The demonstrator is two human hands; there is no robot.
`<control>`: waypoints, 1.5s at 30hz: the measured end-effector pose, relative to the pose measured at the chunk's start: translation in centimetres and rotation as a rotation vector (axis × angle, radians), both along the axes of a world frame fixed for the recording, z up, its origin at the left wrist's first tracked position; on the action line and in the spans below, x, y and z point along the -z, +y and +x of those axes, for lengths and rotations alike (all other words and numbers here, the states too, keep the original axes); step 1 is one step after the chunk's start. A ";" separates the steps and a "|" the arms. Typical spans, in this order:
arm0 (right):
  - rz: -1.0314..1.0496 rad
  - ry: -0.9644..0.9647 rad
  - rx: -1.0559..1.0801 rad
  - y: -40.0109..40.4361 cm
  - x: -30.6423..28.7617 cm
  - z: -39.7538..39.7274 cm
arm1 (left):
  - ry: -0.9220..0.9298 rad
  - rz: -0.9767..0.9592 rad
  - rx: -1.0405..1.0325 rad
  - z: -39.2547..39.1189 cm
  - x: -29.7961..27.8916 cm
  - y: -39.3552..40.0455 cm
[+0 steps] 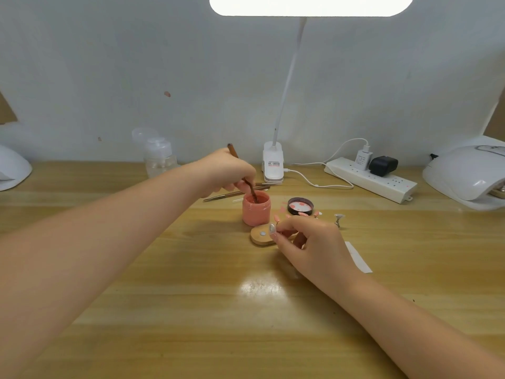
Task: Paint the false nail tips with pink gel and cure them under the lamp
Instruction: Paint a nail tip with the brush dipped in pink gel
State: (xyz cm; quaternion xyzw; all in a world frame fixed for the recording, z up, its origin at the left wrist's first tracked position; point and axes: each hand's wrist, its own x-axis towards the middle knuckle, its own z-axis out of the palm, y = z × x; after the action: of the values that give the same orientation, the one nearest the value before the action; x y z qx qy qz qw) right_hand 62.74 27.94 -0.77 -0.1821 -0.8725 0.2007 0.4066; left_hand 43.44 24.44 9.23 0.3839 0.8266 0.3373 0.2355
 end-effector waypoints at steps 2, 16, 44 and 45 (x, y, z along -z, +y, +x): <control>-0.004 0.003 -0.001 0.0 0.0 0.0 | -0.114 0.062 -0.078 -0.8 -0.2 -0.5; -0.137 0.053 -0.009 -0.1 0.1 -0.6 | -0.562 0.144 -0.223 -3.8 2.0 -4.7; -0.239 0.110 0.017 -0.2 -0.3 -0.3 | -0.027 0.886 0.118 4.9 8.0 -10.8; -0.239 0.113 0.016 -0.3 -0.3 -0.3 | 0.049 0.868 0.158 5.2 8.2 -11.0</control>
State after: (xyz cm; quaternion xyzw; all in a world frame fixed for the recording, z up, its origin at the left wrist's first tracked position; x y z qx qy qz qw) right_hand 62.42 27.69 -0.50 -0.2244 -0.8165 0.3100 0.4322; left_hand 48.63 13.47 1.04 0.5171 0.5818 0.6251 0.0580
